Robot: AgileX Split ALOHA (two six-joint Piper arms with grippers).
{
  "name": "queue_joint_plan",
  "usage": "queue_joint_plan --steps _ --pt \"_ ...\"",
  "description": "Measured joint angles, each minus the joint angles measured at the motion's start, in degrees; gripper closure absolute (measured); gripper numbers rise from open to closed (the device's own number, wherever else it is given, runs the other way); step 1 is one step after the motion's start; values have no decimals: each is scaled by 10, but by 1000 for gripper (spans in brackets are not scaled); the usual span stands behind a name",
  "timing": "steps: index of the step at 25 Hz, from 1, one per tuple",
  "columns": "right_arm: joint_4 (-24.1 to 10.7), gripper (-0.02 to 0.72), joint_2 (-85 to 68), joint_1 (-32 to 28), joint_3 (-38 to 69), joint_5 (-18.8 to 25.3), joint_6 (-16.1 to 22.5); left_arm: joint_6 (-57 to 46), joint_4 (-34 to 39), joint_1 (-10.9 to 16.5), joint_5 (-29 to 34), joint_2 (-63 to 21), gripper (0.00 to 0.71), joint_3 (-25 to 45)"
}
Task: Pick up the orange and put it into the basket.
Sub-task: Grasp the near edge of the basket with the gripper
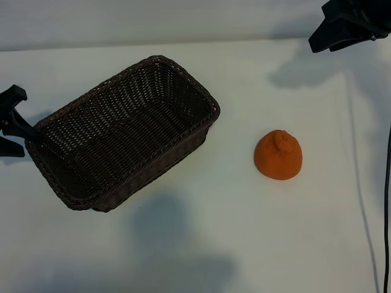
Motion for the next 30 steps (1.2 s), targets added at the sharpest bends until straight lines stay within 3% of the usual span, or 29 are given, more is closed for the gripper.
queue_joint_plan --steps 7,14,21,30 --pt "2 326 0 0 0 -10 0 0 0 -4 9 3 278 0" --pt "2 326 0 0 0 -11 0 -15 2 -45 -2 32 278 0" --pt "2 326 0 0 0 -12 0 -66 51 -48 -13 33 278 1" --pt "4 326 0 0 0 -15 1 -76 51 -48 -21 37 278 1"
